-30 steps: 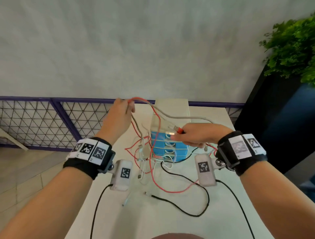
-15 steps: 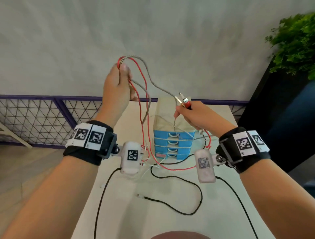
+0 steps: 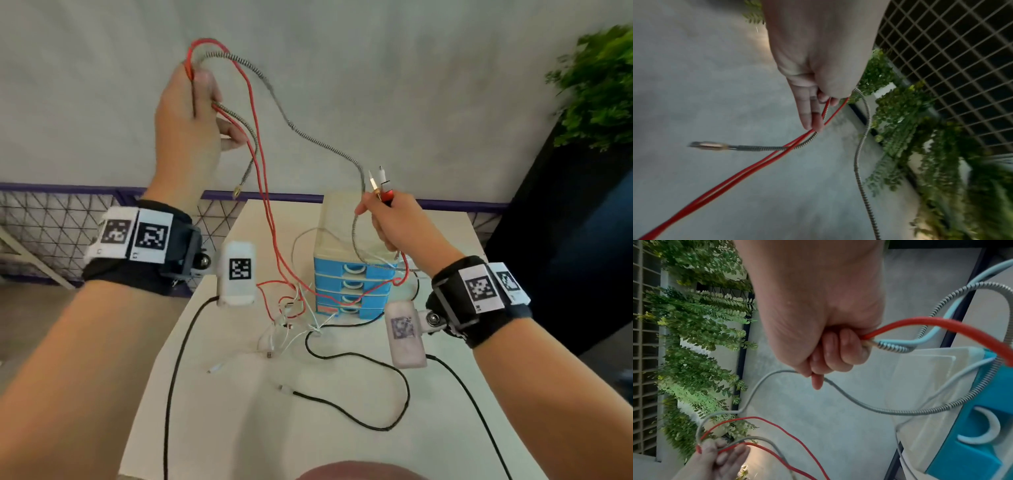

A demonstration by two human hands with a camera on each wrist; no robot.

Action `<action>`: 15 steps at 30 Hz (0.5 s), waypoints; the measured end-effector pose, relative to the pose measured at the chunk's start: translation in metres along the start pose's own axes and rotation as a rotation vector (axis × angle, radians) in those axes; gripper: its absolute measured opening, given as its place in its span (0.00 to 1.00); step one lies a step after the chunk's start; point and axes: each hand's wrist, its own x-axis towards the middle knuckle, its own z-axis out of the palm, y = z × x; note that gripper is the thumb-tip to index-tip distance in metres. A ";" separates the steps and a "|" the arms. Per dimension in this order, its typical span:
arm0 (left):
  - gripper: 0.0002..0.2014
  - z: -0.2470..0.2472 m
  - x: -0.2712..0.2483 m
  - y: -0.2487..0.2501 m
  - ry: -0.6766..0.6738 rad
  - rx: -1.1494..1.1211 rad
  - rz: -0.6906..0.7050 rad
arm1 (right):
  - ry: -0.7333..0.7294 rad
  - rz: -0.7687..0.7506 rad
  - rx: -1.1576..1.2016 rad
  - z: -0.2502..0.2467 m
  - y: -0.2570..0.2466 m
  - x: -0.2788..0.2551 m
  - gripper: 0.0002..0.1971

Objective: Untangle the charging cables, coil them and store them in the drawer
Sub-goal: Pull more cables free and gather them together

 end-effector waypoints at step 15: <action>0.27 0.001 -0.043 -0.113 -0.493 0.777 -0.425 | -0.115 0.050 0.240 0.028 -0.002 -0.005 0.11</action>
